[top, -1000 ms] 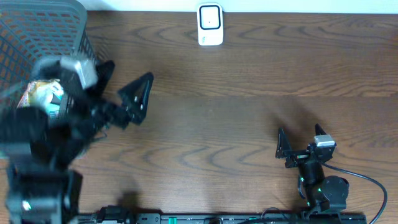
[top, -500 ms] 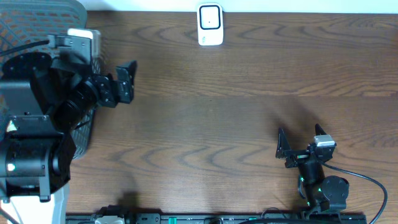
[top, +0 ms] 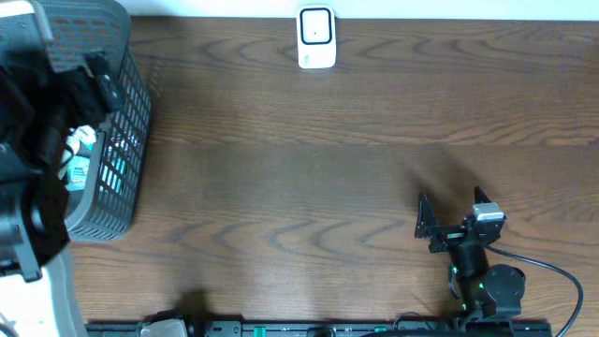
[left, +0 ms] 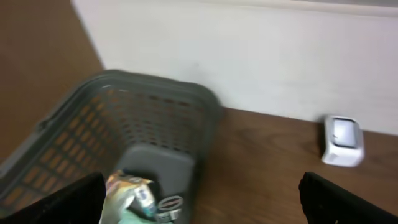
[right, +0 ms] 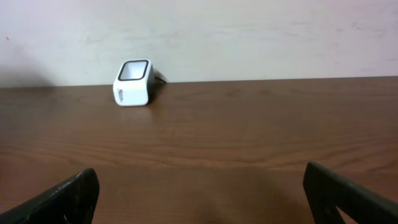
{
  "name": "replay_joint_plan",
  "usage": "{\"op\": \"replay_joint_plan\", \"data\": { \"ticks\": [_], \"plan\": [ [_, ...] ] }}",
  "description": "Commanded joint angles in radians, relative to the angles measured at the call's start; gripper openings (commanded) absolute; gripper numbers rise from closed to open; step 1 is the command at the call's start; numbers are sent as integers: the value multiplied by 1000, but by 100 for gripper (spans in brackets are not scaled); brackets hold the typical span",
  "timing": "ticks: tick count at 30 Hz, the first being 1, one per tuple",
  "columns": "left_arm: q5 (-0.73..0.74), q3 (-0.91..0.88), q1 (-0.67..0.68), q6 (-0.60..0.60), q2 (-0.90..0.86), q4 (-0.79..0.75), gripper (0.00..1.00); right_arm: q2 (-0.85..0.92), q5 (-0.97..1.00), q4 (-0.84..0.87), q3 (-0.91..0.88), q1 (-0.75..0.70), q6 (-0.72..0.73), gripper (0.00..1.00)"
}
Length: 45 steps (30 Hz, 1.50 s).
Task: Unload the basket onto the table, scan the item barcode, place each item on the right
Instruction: 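Reach the left gripper into the grey basket toward the snack bag, then grasp the yellow snack bag with the left gripper and place it on the table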
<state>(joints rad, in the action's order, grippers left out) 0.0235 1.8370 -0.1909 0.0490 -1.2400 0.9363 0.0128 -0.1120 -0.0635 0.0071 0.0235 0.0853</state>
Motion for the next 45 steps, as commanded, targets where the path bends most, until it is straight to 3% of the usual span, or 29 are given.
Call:
{"op": "replay_joint_plan", "data": {
  "ticks": [1,3,11,17,20,23,28,43,45],
  "plan": [
    [-17,13,-54,50,-34,-3,98,-4,4,-4,-2,-9,-16,99],
    [-25,13,-97,114,-40,-27,97,-4,4,-4,-2,-9,-16,99],
    [-58,13,-307,17,-129,2,98,-4,4,-4,-2,-9,-16,99],
    [-60,-29,-333,15,-252,44,98,-4,4,-4,-2,-9,-16,99],
    [-132,-35,-335,-90,-339,71,98,-4,4,-4,-2,-9,-16,99],
    [-207,-35,-336,-119,-406,98,98,-4,4,-4,-2,-9,-16,99],
    [-362,-37,-335,35,-583,167,98,-4,4,-4,-2,-9,-16,99],
    [-395,-42,-332,222,-826,63,99,-4,4,-4,-2,-9,-16,99],
    [-364,-42,-332,239,-849,48,95,-4,4,-4,-2,-9,-16,99]
  ]
}}
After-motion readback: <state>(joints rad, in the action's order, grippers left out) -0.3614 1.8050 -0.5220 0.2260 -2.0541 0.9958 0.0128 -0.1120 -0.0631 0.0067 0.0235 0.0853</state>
